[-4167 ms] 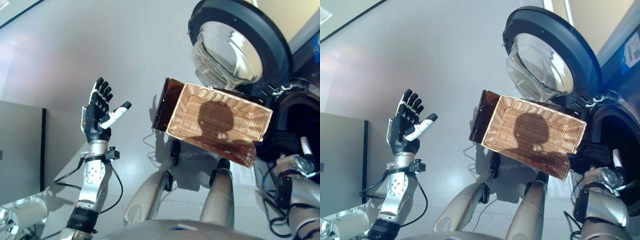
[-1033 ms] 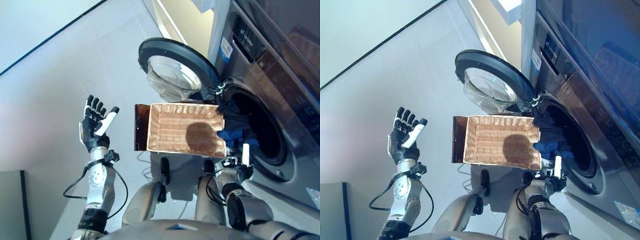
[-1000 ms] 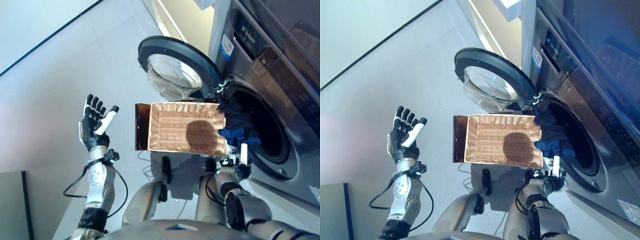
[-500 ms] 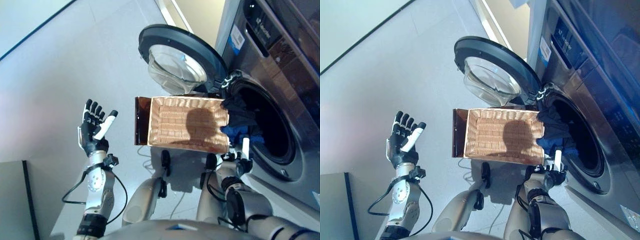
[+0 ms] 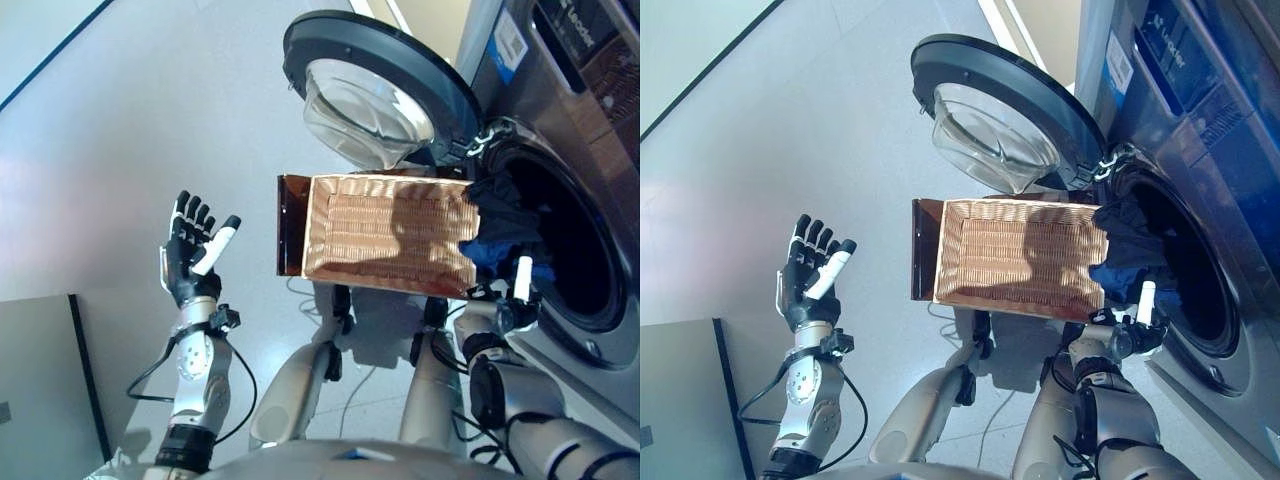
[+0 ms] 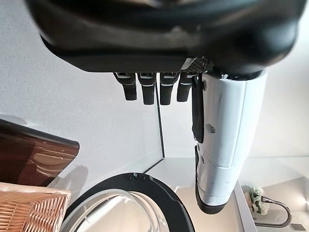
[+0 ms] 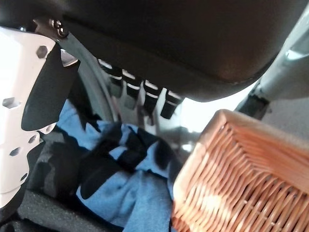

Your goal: Pick up the clothes and place them into the washing machine

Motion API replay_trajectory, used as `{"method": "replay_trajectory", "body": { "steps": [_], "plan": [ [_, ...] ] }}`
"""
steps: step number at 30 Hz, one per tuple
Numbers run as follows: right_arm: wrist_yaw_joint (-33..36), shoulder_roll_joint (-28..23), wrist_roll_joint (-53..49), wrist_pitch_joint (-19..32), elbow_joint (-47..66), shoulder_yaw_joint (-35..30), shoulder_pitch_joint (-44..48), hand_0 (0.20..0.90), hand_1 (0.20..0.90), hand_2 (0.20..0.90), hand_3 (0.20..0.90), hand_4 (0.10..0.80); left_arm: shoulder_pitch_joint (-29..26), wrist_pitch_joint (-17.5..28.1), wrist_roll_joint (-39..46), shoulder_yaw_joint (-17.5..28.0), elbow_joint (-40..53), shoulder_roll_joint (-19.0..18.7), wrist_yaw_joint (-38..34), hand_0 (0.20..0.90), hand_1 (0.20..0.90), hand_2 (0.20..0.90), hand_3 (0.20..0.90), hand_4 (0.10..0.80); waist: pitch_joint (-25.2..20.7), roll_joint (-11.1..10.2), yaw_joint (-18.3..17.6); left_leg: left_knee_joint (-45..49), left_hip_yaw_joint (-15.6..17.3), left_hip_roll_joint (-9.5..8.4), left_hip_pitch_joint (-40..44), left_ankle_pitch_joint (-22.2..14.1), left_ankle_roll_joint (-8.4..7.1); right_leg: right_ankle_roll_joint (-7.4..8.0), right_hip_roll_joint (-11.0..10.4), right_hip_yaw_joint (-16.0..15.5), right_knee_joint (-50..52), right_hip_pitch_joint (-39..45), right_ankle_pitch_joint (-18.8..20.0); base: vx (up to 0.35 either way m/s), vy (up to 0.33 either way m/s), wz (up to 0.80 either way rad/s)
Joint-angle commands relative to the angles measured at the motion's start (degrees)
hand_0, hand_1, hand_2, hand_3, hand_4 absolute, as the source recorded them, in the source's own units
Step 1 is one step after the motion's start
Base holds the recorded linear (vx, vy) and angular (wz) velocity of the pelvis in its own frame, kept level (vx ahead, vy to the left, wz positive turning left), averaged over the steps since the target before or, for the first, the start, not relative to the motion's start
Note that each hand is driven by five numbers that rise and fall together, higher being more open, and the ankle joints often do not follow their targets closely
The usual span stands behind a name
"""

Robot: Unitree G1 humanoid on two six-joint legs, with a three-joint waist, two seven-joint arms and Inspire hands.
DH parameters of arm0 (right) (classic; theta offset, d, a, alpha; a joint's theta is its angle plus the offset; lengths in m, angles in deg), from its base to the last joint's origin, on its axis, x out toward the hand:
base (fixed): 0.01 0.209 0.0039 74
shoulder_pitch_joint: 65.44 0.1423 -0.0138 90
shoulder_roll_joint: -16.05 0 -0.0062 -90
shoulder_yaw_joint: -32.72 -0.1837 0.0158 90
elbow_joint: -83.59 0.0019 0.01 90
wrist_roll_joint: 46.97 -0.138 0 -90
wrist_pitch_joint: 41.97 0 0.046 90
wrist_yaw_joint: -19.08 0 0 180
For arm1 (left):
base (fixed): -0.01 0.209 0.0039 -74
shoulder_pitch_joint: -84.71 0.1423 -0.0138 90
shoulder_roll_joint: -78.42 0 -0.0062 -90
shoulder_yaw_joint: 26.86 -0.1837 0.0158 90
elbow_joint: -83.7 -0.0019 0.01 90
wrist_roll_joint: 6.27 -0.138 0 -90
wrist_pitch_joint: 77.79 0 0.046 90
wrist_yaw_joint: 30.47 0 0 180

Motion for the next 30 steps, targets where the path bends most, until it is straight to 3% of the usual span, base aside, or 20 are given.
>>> {"method": "replay_trajectory", "body": {
  "steps": [1, 6, 9, 11, 12, 13, 30],
  "plan": [
    [-0.5, -4.6, 4.3, 4.2, 1.7, 1.0, 2.6, 0.900, 0.900, 0.900, 0.900, 0.800, -1.3, 7.1, -0.9, 3.5, 9.3, -3.6, -0.5, 0.900, 0.900, 0.900, 0.900, 0.800, -0.9, 0.1, 1.6, 5.8, -1.4, -2.82, -4.4, -6.0, -1.21, -0.82, -0.3, -0.5, -12.6, 4.7, 6.0, 0.000, 0.000, 0.00],
    [-0.4, -6.5, 5.6, 3.5, 0.7, 2.0, 5.2, 0.900, 0.900, 0.900, 0.900, 0.800, -1.5, 7.3, -1.5, 3.1, 9.6, -4.1, -0.5, 0.900, 0.900, 0.900, 0.900, 0.800, -1.3, 0.4, 2.6, 5.4, -1.9, -3.17, -4.8, -5.8, -1.21, -0.74, -0.7, -0.7, -12.8, 4.4, 5.9, 0.033, 0.016, 0.06],
    [0.0, -7.5, 6.6, 3.1, 0.0, 3.3, 7.5, 0.672, 0.672, 0.672, 0.672, 0.637, -1.4, 7.4, -1.6, 3.1, 10.2, -4.4, -0.4, 0.900, 0.900, 0.900, 0.900, 0.800, -1.5, 0.3, 3.4, 5.3, -2.2, -3.44, -5.4, -5.6, -1.26, -0.74, -0.9, -1.1, -12.9, 4.2, 5.9, 0.020, -0.002, 0.10],
    [0.0, -7.9, 7.0, 2.8, -0.3, 4.0, 8.3, 0.708, 0.708, 0.708, 0.708, 0.663, -1.6, 7.5, -1.6, 3.0, 10.4, -4.5, -0.4, 0.900, 0.900, 0.900, 0.900, 0.800, -1.5, 0.2, 3.8, 5.3, -2.4, -3.55, -5.7, -5.5, -1.30, -0.73, -1.1, -1.3, -12.9, 4.1, 5.9, 0.012, -0.008, 0.15],
    [-0.1, -8.0, 7.1, 2.7, -0.4, 4.4, 8.8, 0.771, 0.771, 0.771, 0.771, 0.708, -1.7, 7.5, -1.7, 3.1, 10.2, -4.6, -0.4, 0.900, 0.900, 0.900, 0.900, 0.800, -1.4, 0.2, 3.9, 5.4, -2.5, -3.51, -5.9, -5.5, -1.31, -0.73, -1.2, -1.5, -12.7, 3.9, 5.8, 0.011, -0.012, 0.10],
    [-0.2, -8.1, 7.3, 2.5, -0.4, 4.6, 9.1, 0.900, 0.900, 0.900, 0.900, 0.800, -1.7, 7.6, -1.7, 3.2, 10.1, -4.7, -0.5, 0.900, 0.900, 0.900, 0.900, 0.800, -1.4, 0.1, 4.1, 5.4, -2.7, -3.52, -6.1, -5.5, -1.32, -0.74, -1.3, -1.6, -12.5, 3.8, 5.8, 0.003, -0.015, 0.07],
    [0.5, -13.1, 8.7, 1.1, -2.4, 6.8, 16.0, 0.900, 0.900, 0.900, 0.900, 0.800, -2.9, 8.0, -2.4, 4.1, 11.6, -5.6, -1.2, 0.900, 0.900, 0.900, 0.900, 0.800, -0.7, -0.1, 6.9, 7.2, -4.6, -4.70, -10.8, -5.4, -1.48, -1.19, -2.5, -3.1, -8.7, -0.2, 4.1, 0.002, -0.004, 0.11]
  ]
}}
